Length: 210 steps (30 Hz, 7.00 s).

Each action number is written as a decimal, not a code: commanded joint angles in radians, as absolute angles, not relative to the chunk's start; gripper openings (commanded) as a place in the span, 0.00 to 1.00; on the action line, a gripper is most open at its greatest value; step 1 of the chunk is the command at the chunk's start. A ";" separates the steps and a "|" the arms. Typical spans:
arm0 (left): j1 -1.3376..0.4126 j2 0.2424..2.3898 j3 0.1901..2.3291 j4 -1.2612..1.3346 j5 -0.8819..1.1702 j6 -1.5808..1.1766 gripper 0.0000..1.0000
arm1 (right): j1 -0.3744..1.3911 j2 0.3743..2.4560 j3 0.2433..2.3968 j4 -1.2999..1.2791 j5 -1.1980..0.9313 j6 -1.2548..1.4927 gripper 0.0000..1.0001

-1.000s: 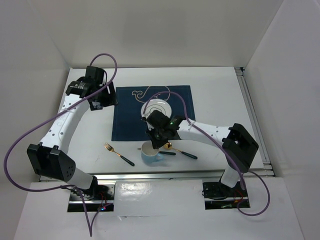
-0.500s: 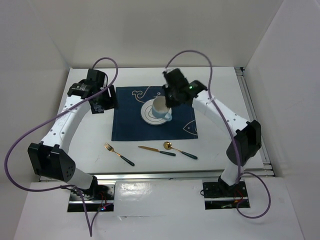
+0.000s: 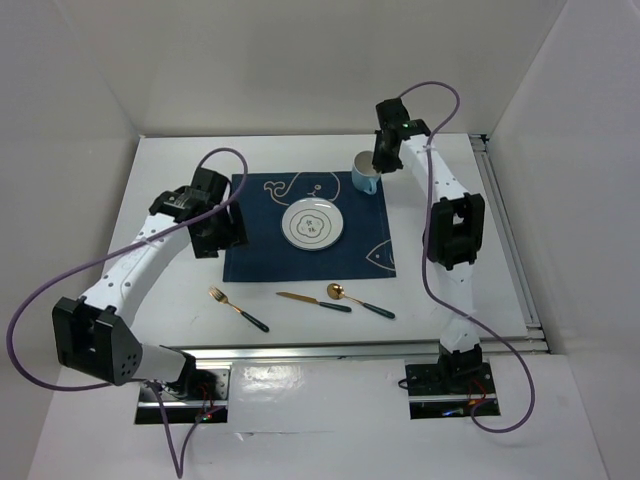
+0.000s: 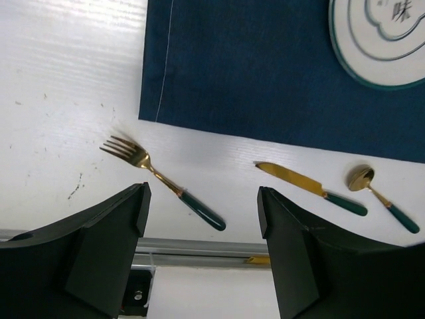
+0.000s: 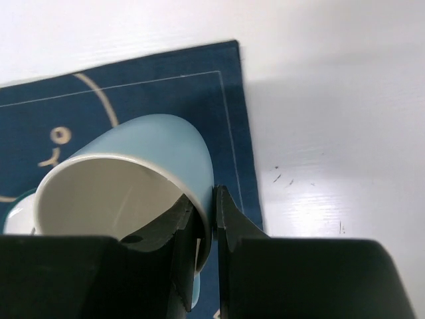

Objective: Set the dinner table for one person

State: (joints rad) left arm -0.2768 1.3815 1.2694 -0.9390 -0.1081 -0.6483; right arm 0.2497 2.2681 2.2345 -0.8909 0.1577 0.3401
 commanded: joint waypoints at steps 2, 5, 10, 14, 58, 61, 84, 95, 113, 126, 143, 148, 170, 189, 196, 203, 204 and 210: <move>-0.302 1.318 1.206 -0.933 -0.124 -0.724 0.83 | 0.244 2.287 2.313 -0.881 0.121 0.362 0.00; -0.322 1.289 1.149 -0.933 -0.115 -0.750 0.83 | 0.244 2.312 2.303 -0.859 0.111 0.362 0.00; -0.382 1.246 1.034 -0.933 -0.115 -0.808 0.84 | 0.244 2.344 2.293 -0.850 0.120 0.373 0.00; -0.406 1.226 0.941 -0.921 -0.083 -0.850 0.95 | 0.244 2.364 2.293 -0.841 0.129 0.373 0.00; -0.495 1.211 0.709 -0.917 -0.170 -1.270 0.00 | 0.196 1.780 1.858 -0.756 0.003 0.273 1.00; -0.495 1.114 0.751 -1.000 -0.222 -1.231 0.00 | 0.196 1.712 1.781 -0.765 -0.043 0.241 1.00; -0.419 2.045 1.637 -0.979 -0.308 -0.492 0.00 | 0.581 1.399 1.014 -0.755 -0.034 0.383 0.55; -0.407 2.152 1.763 -1.005 -0.290 -0.449 0.00 | 0.782 1.520 1.046 -0.719 -0.092 0.335 0.58; -0.407 2.128 1.732 -1.020 -0.270 -0.457 0.68 | 0.928 1.698 1.109 -0.618 -0.005 0.259 0.68; -0.365 1.944 1.859 -1.130 -0.238 -0.466 0.83 | 0.956 1.770 1.095 -0.557 -0.005 0.216 0.48; -0.295 1.746 2.017 -1.213 -0.192 -0.509 0.84 | 1.005 1.531 1.180 -0.701 -0.112 0.133 0.00; -0.285 1.735 1.991 -1.203 -0.192 -0.509 0.84 | 0.973 1.493 1.203 -0.779 0.046 0.216 0.00; -0.267 1.646 1.845 -1.154 -0.201 -0.531 0.84 | 0.517 1.870 1.338 -0.591 0.098 0.552 0.00; -0.267 1.637 1.798 -1.144 -0.173 -0.531 0.84 | 0.508 1.680 1.206 -0.612 0.048 0.446 0.60; -0.267 1.637 1.789 -1.134 -0.155 -0.531 0.84 | 0.508 1.493 0.911 -0.586 -0.073 0.508 0.90; -0.267 1.637 1.789 -1.134 -0.146 -0.531 0.84 | 0.558 1.482 0.824 -0.554 -0.150 0.518 0.94; -0.267 1.637 1.789 -1.134 -0.146 -0.531 0.84 | 0.571 1.491 0.824 -0.554 -0.161 0.518 0.94; -0.267 1.637 1.789 -1.134 -0.146 -0.531 0.84 | 0.670 1.532 0.815 -0.563 -0.161 0.528 0.90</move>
State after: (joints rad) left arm -0.2714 1.6772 1.7927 -1.1439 -0.1520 -0.5278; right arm 0.6422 1.5177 0.8223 -0.5846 -0.1452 0.5098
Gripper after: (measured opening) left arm 0.841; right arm 0.905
